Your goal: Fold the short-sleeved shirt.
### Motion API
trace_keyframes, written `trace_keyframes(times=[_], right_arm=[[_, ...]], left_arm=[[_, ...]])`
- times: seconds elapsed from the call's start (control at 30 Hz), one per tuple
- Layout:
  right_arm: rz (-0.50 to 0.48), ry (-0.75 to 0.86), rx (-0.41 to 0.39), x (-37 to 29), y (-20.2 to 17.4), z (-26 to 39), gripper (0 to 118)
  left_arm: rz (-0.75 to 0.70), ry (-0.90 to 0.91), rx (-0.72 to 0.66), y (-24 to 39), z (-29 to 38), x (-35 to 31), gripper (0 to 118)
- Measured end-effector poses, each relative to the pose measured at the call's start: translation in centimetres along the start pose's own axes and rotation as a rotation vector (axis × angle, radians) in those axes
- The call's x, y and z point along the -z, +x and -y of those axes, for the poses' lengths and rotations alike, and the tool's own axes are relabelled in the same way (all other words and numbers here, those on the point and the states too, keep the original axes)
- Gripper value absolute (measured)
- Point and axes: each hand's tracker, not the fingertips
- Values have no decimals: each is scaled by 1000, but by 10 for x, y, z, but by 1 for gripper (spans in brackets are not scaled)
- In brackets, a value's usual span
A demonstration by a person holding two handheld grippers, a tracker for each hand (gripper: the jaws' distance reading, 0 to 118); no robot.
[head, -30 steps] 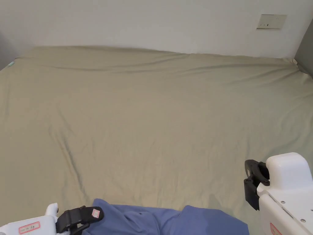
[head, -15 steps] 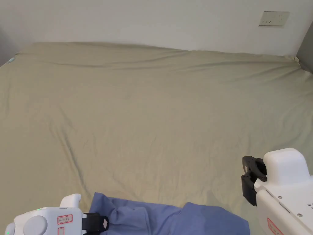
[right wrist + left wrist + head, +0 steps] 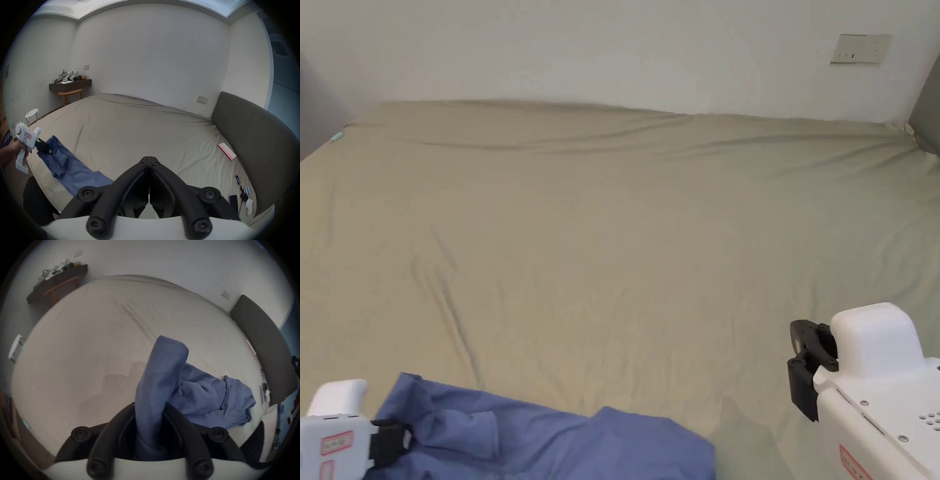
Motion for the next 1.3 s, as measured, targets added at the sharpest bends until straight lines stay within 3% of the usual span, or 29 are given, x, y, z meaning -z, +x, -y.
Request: trace_keyframes(times=[0.17,0.37,0.5,0.8,0.9,1.1,1.17,1.2,1.23,1.27,1.3], right_arm=[[-5,5,-1,-1,-1,0,2],[-12,8,6,1,-1,-1,2],[-20,10,8,-1,-2,0,2],[-5,-3,24,-3,8,8,2],[1,-11,32,-2,13,11,2],[12,-32,47,2,21,19,2],[11,-38,48,4,21,20,2],[10,-41,49,5,21,21,2],[8,-43,50,6,21,21,2],[7,-44,49,6,20,21,2],[6,-44,49,7,19,20,2]], left_arm=[[-260,21,40,-22,-17,-34,13],[-198,-3,58,15,-31,-51,13],[-48,-54,57,59,-32,-38,13],[108,-127,166,164,-16,25,13],[191,-207,115,185,-1,50,13],[144,-188,101,207,26,69,13],[156,-171,86,204,26,67,25],[231,-166,64,204,26,63,44],[341,-184,23,200,25,61,80],[426,-199,-15,197,23,59,105],[502,-207,-66,194,23,55,117]])
